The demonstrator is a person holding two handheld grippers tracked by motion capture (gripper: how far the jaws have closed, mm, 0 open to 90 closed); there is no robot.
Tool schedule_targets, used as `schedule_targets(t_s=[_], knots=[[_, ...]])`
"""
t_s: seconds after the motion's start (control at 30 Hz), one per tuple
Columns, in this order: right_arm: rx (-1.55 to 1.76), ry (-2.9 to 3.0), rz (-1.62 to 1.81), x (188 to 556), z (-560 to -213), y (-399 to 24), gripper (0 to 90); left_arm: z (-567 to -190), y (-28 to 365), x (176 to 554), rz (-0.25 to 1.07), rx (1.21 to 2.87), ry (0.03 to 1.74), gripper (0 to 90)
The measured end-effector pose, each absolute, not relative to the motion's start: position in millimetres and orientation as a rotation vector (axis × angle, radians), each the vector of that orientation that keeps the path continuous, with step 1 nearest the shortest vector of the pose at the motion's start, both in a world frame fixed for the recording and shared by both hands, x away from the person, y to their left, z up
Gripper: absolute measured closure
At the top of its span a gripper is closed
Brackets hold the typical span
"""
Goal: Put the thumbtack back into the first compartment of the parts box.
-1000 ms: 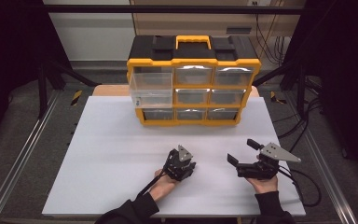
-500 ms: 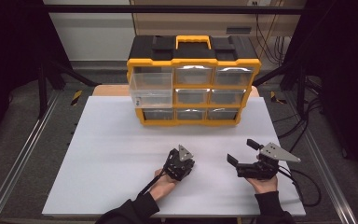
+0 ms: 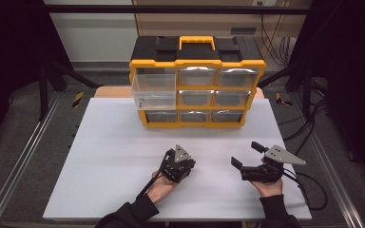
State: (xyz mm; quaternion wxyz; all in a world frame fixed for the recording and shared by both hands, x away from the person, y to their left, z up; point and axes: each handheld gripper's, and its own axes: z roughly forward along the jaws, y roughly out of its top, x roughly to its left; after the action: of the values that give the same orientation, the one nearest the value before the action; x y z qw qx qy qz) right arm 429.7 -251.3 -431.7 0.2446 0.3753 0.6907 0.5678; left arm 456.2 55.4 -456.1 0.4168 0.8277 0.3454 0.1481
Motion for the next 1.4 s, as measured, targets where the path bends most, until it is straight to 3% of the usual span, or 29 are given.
schedule_targets(t_s=[0.77,1.4], knots=[[1.037,1.899,1.539,430,-433,-249,0.7,-358,135,443,0.464,1.885,0.806,85.0],[1.010,1.896,1.534,431,-433,-250,0.7,-271,153,439,0.579,1.821,0.725,85.0]])
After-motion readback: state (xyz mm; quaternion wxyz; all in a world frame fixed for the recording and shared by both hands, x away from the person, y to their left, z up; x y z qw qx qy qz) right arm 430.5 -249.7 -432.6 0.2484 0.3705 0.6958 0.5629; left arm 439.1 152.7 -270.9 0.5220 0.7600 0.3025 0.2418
